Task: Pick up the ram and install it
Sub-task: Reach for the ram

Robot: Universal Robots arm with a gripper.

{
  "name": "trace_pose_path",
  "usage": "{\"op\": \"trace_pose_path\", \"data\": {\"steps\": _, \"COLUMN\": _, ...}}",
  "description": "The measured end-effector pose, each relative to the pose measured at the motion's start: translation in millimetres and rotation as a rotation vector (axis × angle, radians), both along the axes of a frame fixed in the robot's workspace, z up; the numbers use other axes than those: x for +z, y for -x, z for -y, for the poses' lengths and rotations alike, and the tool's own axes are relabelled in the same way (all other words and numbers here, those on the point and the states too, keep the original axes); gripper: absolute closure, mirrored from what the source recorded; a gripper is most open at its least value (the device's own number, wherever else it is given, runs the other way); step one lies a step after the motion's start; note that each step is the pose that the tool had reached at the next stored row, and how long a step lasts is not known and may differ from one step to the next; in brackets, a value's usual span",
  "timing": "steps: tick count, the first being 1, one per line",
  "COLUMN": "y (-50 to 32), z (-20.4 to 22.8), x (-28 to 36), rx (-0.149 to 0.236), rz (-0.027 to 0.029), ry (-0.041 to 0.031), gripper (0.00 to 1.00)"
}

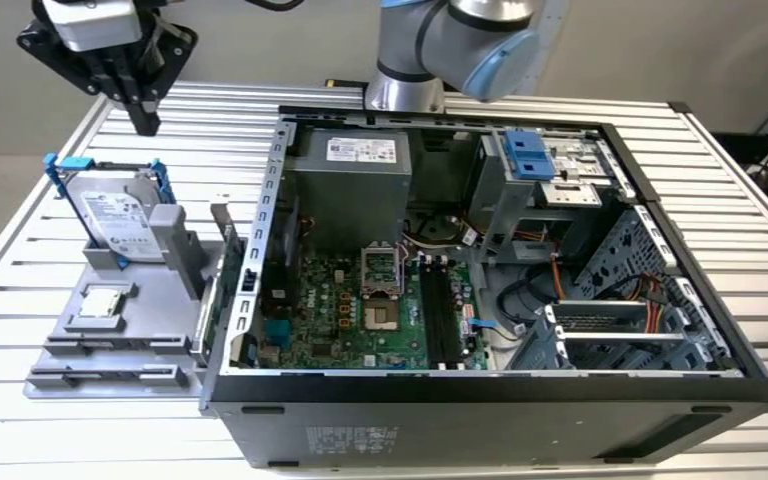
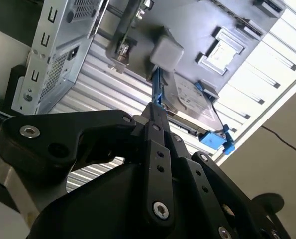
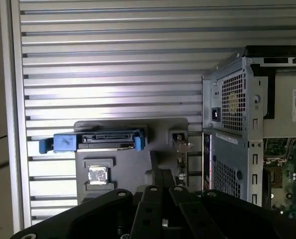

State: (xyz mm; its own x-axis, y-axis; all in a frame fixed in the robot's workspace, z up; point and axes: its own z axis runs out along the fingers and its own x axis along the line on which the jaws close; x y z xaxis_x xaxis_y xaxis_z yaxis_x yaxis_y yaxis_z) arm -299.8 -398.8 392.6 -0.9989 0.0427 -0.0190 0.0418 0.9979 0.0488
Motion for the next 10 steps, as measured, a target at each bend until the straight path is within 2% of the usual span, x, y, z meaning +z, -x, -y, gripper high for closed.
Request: {"op": "trace_pose_path", "data": {"steps": 10, "y": 30.1, "z": 0.0, "x": 0.0, "rx": 0.003, "rz": -0.0001, "ry": 0.0001, "gripper": 1.00}}
